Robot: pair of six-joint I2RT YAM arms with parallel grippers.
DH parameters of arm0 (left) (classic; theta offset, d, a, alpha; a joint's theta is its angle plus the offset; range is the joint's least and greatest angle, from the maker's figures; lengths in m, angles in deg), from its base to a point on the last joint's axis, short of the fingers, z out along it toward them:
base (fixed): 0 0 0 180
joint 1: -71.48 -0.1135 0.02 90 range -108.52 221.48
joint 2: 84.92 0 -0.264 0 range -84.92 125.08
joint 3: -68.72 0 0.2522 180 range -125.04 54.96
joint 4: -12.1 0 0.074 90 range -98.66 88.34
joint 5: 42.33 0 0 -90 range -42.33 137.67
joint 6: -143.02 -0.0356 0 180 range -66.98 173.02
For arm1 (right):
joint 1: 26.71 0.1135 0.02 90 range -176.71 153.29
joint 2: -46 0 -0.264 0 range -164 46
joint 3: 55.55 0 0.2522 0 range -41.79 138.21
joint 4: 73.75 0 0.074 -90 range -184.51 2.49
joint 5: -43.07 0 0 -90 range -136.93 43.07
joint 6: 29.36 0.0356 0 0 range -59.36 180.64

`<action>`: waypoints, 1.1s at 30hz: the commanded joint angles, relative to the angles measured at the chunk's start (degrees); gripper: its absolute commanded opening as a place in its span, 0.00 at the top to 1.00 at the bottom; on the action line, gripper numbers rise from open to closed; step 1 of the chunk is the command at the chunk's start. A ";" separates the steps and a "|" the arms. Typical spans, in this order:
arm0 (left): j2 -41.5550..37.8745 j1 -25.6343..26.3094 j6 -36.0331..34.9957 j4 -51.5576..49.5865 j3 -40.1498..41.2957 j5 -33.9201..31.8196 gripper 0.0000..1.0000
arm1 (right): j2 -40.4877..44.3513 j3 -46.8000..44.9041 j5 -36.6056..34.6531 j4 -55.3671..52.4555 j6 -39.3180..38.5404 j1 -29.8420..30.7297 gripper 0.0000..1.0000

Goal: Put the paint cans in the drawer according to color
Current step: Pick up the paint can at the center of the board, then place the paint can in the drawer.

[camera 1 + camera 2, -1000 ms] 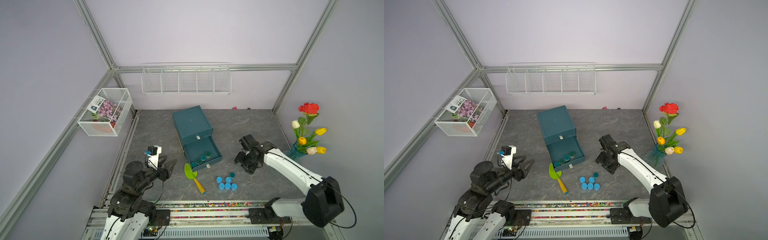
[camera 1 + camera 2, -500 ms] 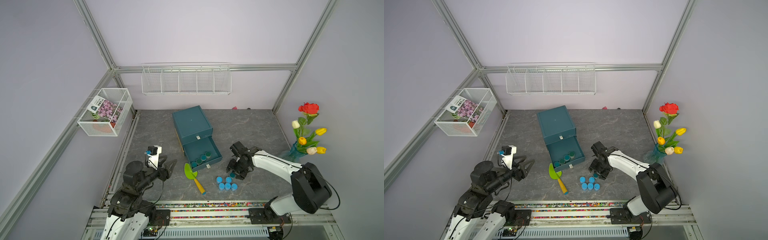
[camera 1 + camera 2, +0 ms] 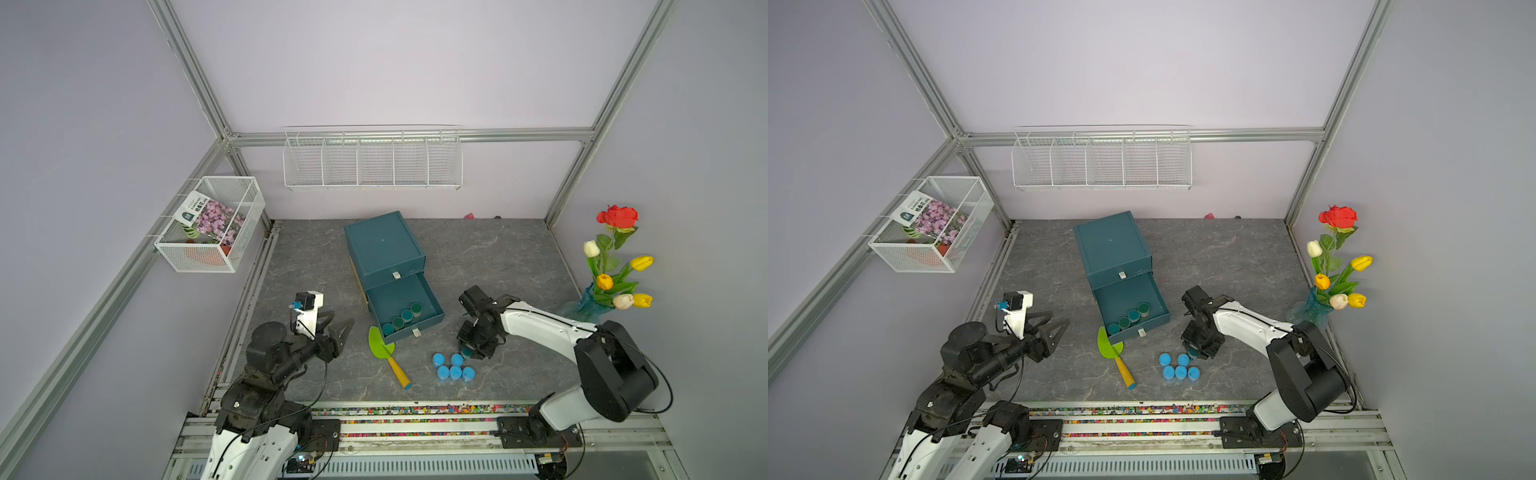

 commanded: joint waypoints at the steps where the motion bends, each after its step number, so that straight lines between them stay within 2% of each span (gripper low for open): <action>1: 0.16 0.16 0.24 0.38 0.30 0.01 0.36 | 3.71 1.41 -3.45 -4.51 0.39 0.04 0.85; 5: 0.19 0.13 0.25 0.36 0.30 -0.11 0.36 | 7.95 11.88 -9.11 -11.84 -1.97 -0.13 0.89; 8: 0.32 0.16 0.24 0.37 0.30 -0.17 0.36 | 6.94 23.15 -11.15 -14.31 -4.75 1.20 0.91; 13: 0.45 0.14 0.24 0.46 0.30 -0.02 0.36 | -2.98 39.01 -13.02 -14.62 -6.52 6.68 0.91; 19: 0.11 0.20 0.21 0.23 0.21 -0.42 0.36 | -14.92 49.91 -11.90 -11.20 -6.31 12.46 0.94; 33: 0.18 0.13 0.23 0.37 0.25 -0.36 0.36 | -22.51 50.84 -13.46 -8.89 -9.12 13.60 0.97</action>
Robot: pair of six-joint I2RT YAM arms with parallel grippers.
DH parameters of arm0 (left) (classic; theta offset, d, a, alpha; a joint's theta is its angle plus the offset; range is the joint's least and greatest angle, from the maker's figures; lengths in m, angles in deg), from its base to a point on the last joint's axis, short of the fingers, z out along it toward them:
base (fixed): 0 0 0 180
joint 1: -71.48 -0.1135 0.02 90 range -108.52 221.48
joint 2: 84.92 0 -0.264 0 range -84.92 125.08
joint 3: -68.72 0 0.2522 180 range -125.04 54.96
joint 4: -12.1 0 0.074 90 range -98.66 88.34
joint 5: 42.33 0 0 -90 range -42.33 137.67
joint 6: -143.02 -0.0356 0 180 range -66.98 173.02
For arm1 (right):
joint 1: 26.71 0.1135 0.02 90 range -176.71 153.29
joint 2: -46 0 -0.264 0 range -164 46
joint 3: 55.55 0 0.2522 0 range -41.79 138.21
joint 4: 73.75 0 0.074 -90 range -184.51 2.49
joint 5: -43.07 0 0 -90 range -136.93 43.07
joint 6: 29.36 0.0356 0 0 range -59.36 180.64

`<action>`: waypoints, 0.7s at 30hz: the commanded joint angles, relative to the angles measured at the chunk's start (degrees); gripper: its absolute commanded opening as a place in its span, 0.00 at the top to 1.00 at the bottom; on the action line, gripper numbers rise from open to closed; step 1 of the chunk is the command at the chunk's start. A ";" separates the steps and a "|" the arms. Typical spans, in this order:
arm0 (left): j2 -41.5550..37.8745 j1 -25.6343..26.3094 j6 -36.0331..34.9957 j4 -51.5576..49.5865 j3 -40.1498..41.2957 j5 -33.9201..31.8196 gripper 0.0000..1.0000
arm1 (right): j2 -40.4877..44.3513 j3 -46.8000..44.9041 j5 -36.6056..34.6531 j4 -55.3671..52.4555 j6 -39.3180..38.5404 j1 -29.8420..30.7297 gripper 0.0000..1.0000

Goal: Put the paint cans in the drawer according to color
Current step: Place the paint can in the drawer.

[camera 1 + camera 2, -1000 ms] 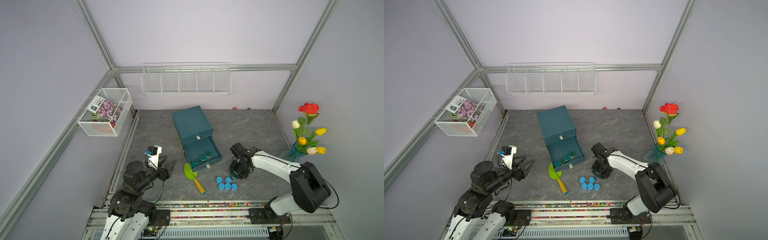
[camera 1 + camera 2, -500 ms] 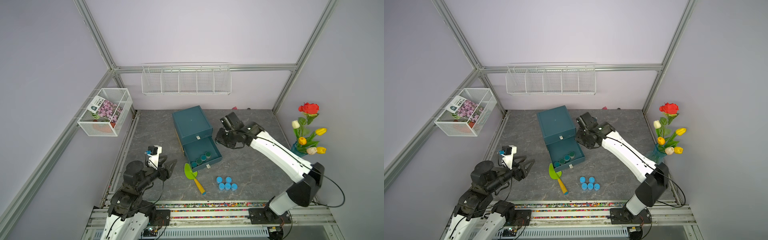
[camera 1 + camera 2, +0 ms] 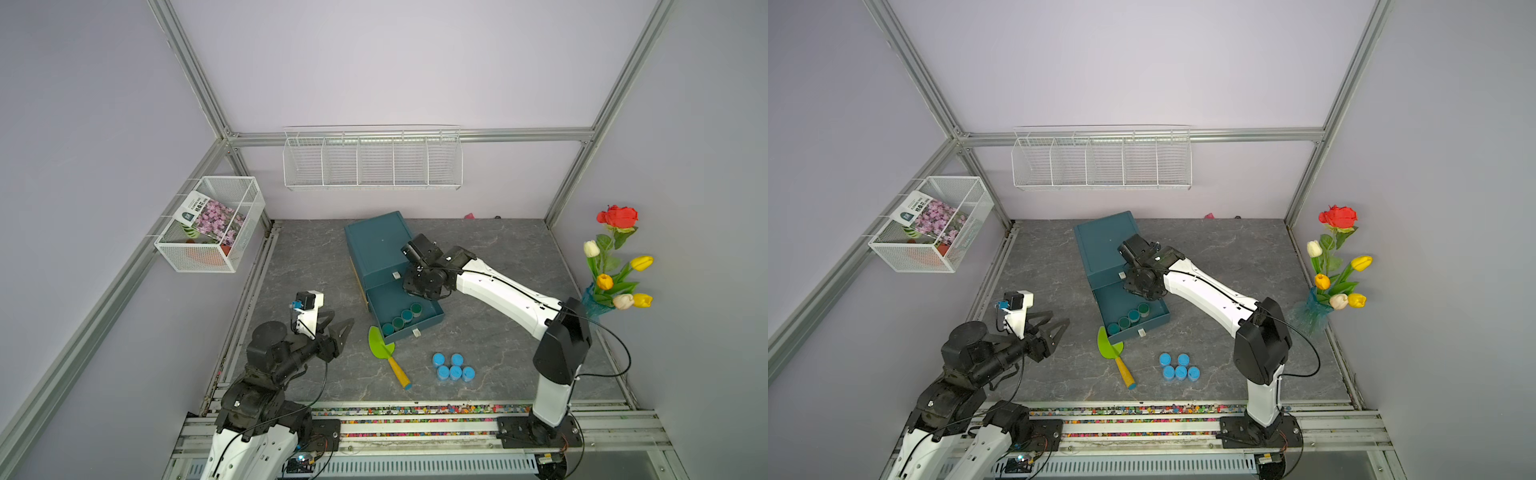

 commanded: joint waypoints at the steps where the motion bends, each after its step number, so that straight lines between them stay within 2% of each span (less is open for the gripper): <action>1: -0.11 0.15 0.21 0.40 0.30 -0.36 0.36 | -1.91 0.23 -0.05 -0.98 -1.43 -0.19 0.98; 8: -0.10 0.18 0.24 0.37 0.30 -0.46 0.36 | 2.29 -4.58 -1.11 -0.27 -0.62 -0.25 0.99; 15: 0.08 0.16 0.24 0.37 0.30 -0.45 0.36 | 7.30 -10.84 -2.25 2.99 4.66 -0.19 0.99; 21: 0.06 0.17 0.24 0.37 0.30 -0.24 0.36 | 4.76 -10.49 -0.86 4.08 10.61 0.00 1.00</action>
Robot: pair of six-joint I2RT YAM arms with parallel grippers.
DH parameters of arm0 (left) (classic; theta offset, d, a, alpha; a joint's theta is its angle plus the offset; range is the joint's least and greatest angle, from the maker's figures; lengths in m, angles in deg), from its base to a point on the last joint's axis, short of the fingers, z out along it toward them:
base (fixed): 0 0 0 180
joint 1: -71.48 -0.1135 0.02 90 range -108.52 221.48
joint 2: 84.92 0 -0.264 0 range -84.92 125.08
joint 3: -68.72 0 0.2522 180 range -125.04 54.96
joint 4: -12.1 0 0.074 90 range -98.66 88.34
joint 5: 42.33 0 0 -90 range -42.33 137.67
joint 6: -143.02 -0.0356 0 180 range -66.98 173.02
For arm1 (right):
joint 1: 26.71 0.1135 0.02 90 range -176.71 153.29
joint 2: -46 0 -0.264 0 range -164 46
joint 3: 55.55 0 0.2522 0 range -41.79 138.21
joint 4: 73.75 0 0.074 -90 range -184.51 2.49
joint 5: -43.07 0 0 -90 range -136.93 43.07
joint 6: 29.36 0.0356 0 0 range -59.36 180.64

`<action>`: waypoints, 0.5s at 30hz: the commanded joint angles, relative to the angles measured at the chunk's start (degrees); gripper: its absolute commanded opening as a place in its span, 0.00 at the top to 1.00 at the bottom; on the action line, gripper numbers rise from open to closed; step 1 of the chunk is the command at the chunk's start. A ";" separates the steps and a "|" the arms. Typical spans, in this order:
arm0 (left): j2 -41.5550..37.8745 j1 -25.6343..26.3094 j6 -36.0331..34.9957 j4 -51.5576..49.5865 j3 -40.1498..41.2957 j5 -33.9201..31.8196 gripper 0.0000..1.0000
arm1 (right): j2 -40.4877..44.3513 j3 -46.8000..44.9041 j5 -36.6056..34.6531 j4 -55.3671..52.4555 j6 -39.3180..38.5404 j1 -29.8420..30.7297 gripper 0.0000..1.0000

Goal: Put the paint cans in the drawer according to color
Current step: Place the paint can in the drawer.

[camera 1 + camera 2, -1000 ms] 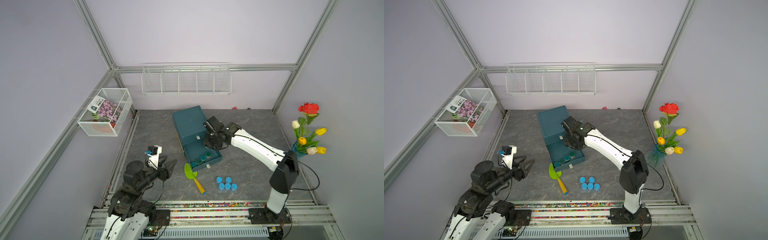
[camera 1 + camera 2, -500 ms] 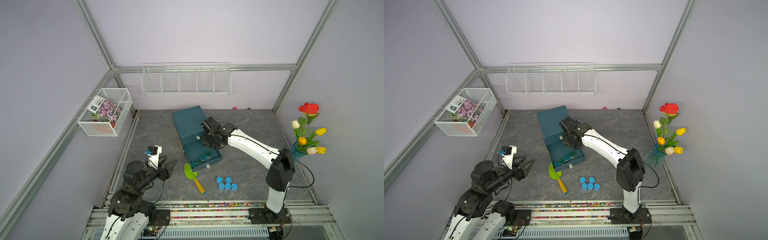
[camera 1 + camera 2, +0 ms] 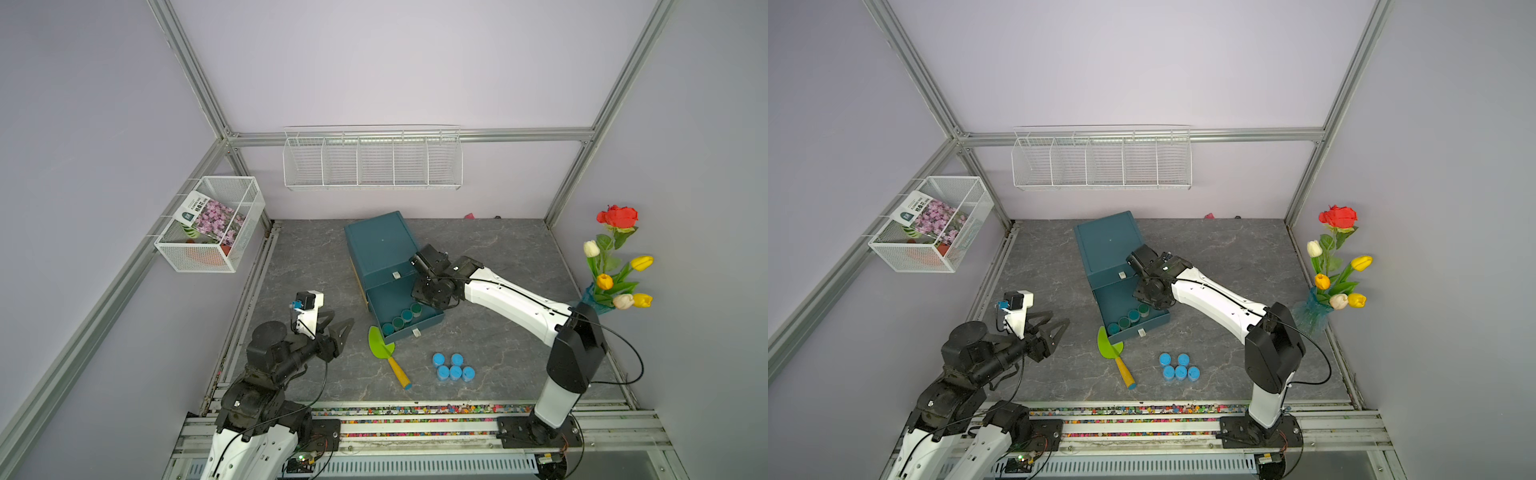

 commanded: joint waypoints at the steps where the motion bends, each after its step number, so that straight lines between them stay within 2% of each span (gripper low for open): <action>1: 0.03 0.15 0.26 0.37 0.26 -0.26 0.36 | -1.32 0.03 0.32 1.83 4.55 0.29 1.00; 15: -0.58 0.14 0.26 0.37 0.30 -0.48 0.36 | -4.40 1.25 -4.19 -1.58 6.41 0.13 1.00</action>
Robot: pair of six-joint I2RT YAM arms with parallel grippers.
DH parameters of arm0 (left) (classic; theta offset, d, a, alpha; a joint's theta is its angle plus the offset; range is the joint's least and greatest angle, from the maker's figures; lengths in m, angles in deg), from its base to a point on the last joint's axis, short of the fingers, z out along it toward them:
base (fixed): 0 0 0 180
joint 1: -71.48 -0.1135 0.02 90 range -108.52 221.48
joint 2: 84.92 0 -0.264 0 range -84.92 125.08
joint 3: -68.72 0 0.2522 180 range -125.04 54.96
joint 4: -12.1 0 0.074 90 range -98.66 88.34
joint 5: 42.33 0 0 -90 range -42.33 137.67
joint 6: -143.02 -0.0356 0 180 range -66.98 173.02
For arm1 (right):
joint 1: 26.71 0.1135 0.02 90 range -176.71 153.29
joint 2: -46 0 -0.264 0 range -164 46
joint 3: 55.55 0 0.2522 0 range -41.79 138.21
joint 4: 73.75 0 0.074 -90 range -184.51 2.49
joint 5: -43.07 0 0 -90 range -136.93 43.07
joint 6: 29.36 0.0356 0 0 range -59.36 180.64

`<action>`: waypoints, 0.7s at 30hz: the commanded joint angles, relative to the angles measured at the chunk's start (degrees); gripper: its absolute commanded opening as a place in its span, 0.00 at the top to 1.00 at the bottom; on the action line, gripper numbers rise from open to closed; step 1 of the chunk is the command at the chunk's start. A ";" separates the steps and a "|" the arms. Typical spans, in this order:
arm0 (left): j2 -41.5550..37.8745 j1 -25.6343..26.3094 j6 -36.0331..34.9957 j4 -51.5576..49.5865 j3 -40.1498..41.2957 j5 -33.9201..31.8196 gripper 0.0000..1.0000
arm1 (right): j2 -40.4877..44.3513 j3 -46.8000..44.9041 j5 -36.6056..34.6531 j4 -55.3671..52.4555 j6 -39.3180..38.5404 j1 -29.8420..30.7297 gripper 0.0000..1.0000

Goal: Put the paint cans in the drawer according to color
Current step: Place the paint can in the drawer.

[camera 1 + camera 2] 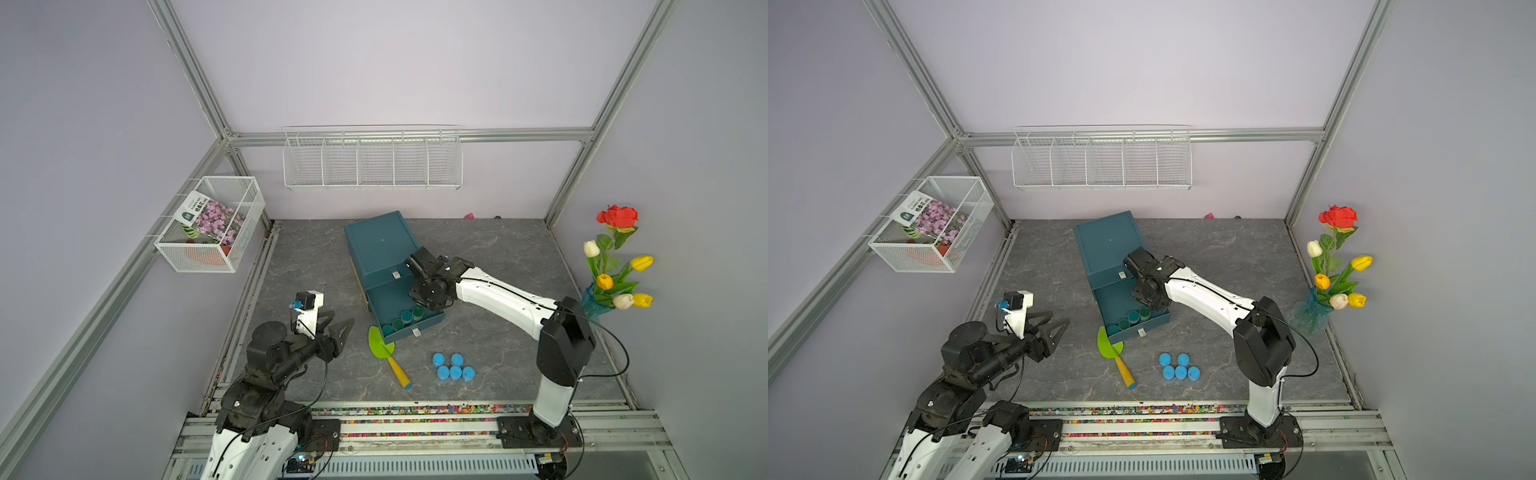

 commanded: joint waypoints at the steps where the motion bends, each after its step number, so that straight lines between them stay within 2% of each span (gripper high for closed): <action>1: -0.45 0.18 0.24 0.39 0.35 -0.49 0.36 | 0.20 0.42 -2.45 -1.87 0.80 0.09 1.00; 13: -0.35 0.14 0.24 0.39 0.31 -0.55 0.36 | -0.66 3.00 1.05 -6.57 1.02 0.53 1.00; 16: -0.36 0.19 0.23 0.50 0.30 -0.50 0.36 | -1.20 3.54 2.35 -6.43 1.15 0.27 0.88; 21: -0.31 0.20 0.32 0.39 0.30 -0.55 0.36 | -1.20 4.37 3.85 -6.74 1.55 -0.47 0.58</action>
